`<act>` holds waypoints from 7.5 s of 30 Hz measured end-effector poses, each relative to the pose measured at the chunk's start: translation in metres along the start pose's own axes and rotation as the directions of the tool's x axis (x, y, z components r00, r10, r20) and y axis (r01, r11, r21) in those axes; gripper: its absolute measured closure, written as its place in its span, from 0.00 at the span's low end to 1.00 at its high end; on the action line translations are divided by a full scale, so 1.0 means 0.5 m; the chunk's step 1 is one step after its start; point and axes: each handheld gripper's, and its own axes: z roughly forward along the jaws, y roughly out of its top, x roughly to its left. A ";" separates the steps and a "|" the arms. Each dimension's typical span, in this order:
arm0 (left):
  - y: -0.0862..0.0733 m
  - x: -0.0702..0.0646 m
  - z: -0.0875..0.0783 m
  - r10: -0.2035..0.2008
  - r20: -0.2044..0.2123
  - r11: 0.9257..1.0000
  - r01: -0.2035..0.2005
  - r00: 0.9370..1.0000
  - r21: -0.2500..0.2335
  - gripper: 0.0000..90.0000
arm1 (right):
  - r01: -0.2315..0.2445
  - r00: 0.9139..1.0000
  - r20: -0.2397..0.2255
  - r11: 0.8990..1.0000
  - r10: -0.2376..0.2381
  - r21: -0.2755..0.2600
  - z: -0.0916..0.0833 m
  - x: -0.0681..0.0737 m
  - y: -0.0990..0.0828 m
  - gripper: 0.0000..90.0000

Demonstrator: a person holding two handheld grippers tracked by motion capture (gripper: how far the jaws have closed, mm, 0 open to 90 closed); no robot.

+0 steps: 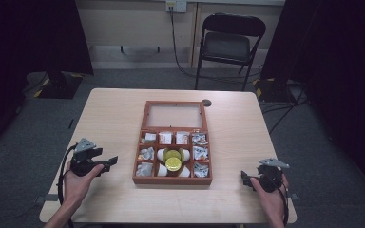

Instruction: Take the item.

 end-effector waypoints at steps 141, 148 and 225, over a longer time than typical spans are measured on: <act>0.115 -0.284 0.256 0.242 0.416 0.908 -0.356 0.877 0.222 0.36 | 0.001 1.000 0.000 1.000 -0.001 0.000 0.000 0.000 0.000 0.04; 0.114 -0.287 0.259 0.245 0.420 0.900 -0.366 0.874 0.235 0.38 | 0.001 1.000 0.001 1.000 -0.001 0.000 0.000 0.000 0.000 0.04; 0.126 -0.289 0.233 0.281 0.429 0.908 -0.382 0.858 0.169 0.42 | -0.003 1.000 0.003 1.000 0.003 0.000 -0.001 0.001 -0.001 0.04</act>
